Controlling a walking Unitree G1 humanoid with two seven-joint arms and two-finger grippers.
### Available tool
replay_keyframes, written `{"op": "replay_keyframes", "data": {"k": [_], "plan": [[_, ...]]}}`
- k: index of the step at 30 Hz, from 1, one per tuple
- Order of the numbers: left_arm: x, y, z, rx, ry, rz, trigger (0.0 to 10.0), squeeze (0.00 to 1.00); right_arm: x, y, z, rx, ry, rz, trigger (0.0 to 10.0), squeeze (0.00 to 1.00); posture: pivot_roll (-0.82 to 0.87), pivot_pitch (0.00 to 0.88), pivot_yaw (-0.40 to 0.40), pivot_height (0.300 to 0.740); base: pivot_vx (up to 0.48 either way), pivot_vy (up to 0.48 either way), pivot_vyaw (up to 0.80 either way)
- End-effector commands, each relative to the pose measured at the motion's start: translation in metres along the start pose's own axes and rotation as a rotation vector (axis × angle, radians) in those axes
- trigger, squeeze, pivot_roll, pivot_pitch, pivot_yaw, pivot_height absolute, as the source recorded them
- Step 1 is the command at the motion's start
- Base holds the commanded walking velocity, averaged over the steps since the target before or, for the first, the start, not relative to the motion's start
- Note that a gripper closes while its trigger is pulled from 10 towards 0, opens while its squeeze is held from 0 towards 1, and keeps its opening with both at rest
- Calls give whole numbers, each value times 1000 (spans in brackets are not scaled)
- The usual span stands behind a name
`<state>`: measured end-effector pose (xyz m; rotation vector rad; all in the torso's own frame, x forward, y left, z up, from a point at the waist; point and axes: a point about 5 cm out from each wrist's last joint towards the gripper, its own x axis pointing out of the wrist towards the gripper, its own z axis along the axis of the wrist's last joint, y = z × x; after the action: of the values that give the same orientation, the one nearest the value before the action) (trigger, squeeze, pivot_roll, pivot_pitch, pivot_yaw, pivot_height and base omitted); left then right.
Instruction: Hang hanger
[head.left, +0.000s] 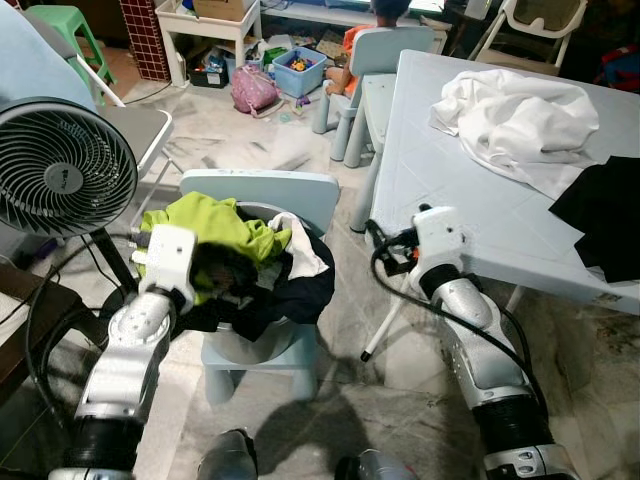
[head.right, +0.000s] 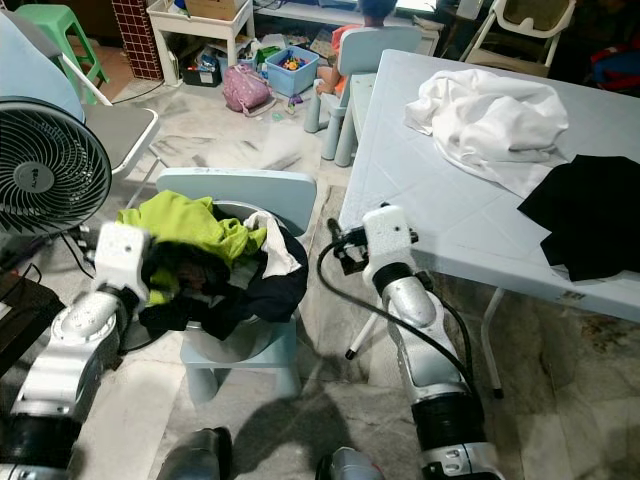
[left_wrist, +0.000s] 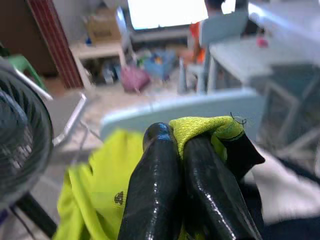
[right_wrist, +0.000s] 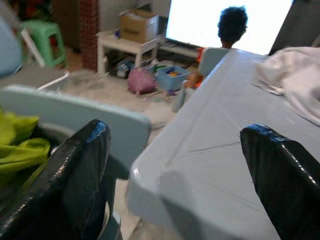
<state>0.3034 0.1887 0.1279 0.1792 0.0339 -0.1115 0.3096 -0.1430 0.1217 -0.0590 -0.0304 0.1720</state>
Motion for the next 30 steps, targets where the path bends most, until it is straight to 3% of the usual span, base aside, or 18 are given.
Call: {"op": "replay_keyframes", "data": {"k": [1,6,11,15,18,26,30], "plan": [[1,1,6,-18,-38,18,10000,0,0,-5,0,26,-9,-46,10000,0,13,17,-46,740,0,0,0],[5,-9,12,-26,-72,-5,10000,0,3,-14,12,22,-77,-147,10000,0,-2,14,-18,740,0,0,0],[-1,-12,15,-46,-125,15,10000,0,-2,-37,14,16,-93,-248,10000,0,1,9,-7,740,0,0,0],[-4,-11,12,-48,-122,21,10000,0,-6,-39,11,20,-87,-259,10000,0,-1,7,-6,740,0,0,0],[-16,-4,-4,-111,-66,66,10000,0,-21,-39,1,23,-60,-268,10000,0,1,1,-1,740,0,0,0],[-42,-3,-20,-74,-16,70,10000,0,-49,-38,-12,-1,-9,-260,10000,0,-9,16,2,740,0,0,0],[-45,-3,-23,-64,-6,70,10000,0,-52,-40,-11,-15,-3,-255,10000,0,-8,17,0,740,0,0,0]]}}
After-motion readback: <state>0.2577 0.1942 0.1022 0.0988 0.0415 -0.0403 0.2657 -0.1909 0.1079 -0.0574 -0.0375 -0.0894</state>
